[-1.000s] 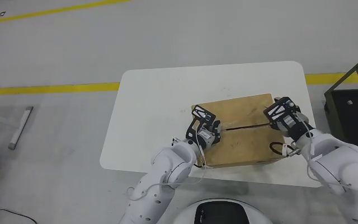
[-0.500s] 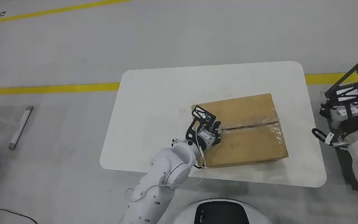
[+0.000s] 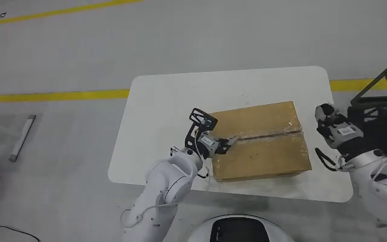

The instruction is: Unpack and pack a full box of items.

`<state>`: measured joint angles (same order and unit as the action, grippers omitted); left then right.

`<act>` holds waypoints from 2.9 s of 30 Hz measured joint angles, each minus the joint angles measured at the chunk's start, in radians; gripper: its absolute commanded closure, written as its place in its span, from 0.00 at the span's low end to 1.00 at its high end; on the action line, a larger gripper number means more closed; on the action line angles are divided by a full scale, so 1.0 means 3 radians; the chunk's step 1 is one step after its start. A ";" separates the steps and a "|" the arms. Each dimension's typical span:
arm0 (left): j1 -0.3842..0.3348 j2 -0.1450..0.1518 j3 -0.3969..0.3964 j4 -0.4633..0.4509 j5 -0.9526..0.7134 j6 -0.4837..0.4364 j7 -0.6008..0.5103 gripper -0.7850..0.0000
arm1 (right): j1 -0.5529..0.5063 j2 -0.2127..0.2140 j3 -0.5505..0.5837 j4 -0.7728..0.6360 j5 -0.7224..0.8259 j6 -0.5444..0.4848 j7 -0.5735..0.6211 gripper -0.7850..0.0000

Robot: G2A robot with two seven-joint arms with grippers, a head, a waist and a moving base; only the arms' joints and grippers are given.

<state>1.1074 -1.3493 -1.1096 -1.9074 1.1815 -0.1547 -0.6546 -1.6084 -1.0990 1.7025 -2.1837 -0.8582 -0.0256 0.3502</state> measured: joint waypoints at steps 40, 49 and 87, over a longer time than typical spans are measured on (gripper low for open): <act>0.0188 0.0099 -0.0485 -0.0130 0.0160 0.0111 -0.0056 0.00 | 0.0480 -0.0134 -0.1220 0.0638 -0.1561 0.0095 -0.0239 1.00; 0.0168 0.0099 -0.0444 -0.0098 0.0164 0.0123 -0.0054 0.00 | 0.0395 -0.0154 -0.1193 0.0681 -0.1545 0.0144 -0.0406 1.00; 0.0180 0.0127 -0.0407 -0.0097 0.0700 0.0194 0.0197 0.00 | -0.0544 -0.0215 -0.0259 0.0535 -0.1259 0.0589 -0.0967 1.00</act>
<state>1.1614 -1.3113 -1.2317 -1.9364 1.3914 -0.0964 -0.5953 -1.7717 -1.1636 1.6248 -2.0233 -1.2360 0.1513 0.0600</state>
